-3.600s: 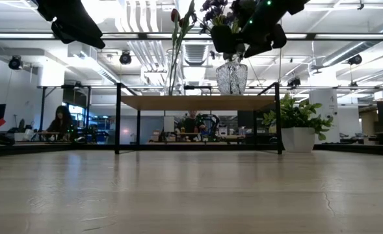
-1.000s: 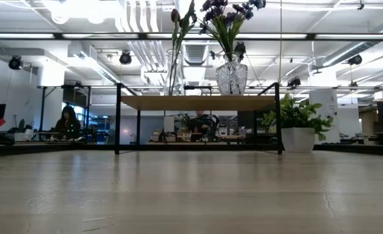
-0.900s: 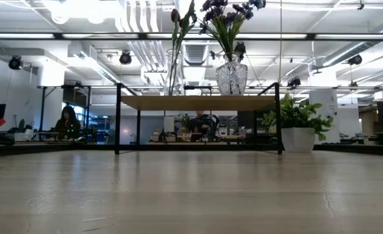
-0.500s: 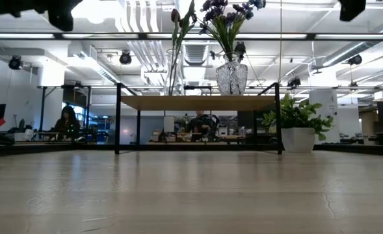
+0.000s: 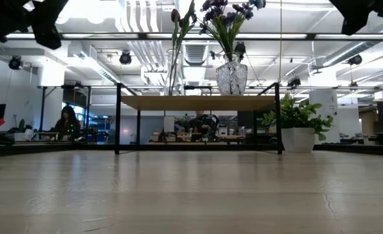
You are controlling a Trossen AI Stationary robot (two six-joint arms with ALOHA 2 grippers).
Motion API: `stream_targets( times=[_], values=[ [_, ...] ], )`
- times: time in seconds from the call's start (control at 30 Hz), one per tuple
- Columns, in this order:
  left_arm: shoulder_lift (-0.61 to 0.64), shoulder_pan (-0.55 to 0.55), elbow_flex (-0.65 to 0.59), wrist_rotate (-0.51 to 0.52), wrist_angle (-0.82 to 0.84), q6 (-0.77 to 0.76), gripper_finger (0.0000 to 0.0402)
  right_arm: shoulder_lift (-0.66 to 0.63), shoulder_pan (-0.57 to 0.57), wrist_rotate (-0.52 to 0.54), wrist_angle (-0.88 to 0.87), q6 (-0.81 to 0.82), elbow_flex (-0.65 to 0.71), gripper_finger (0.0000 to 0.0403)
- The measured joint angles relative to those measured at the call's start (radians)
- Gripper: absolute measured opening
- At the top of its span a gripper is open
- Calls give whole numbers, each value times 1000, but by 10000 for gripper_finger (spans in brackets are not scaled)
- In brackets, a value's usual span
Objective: Pick and place flowers into a vace then onto a shelf
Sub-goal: Return to Home Position
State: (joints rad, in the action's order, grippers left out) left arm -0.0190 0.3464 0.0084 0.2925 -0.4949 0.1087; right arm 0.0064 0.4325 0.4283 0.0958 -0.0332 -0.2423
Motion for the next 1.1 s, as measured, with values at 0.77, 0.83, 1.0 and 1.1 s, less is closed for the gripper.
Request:
stream_targets(
  times=[0.77,0.83,1.0,1.1],
  values=[
    [-9,-73,-2,-131,56,-37,164,-6,-327,-324,65,150,137,301],
    [-9,-73,-2,-131,96,-54,164,-7,-330,-324,69,148,142,301],
    [-9,-73,-2,-126,133,-51,164,-7,-329,-324,69,152,171,302],
    [-9,-73,-2,-113,193,-62,164,-7,-329,-324,80,196,217,301]
  ],
)
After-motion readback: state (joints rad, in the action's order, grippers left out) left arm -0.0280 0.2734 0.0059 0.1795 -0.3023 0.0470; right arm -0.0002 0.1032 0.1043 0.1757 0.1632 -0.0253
